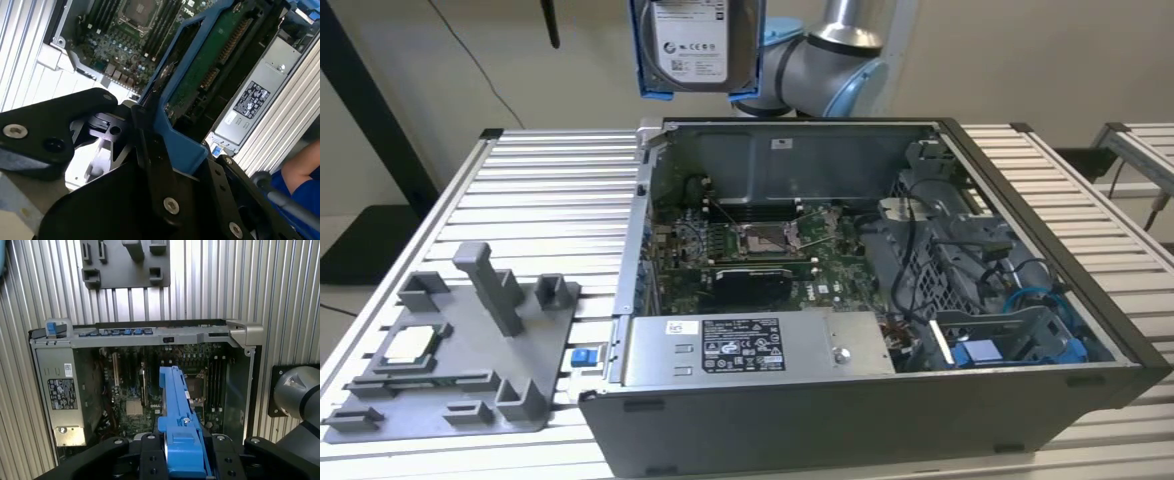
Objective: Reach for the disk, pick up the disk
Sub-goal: 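Pick up the disk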
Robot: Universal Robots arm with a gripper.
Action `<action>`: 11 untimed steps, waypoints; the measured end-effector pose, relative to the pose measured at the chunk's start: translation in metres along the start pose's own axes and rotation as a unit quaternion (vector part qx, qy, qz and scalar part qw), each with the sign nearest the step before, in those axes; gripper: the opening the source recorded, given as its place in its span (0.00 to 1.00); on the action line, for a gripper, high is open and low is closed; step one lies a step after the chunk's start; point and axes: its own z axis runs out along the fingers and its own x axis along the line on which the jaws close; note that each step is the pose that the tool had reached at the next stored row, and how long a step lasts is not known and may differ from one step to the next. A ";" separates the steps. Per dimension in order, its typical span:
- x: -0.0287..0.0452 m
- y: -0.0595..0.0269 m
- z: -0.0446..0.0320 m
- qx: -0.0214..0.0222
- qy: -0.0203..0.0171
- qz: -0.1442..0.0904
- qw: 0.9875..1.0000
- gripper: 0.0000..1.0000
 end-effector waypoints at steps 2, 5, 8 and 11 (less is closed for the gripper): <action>-0.0003 -0.0049 0.0010 0.000 0.000 0.000 1.000 0.00; -0.0007 -0.0122 0.0025 0.000 0.000 0.000 1.000 0.00; -0.0011 -0.0196 0.0039 0.000 0.000 0.000 1.000 0.00; -0.0015 -0.0267 0.0054 0.000 0.000 0.000 1.000 0.00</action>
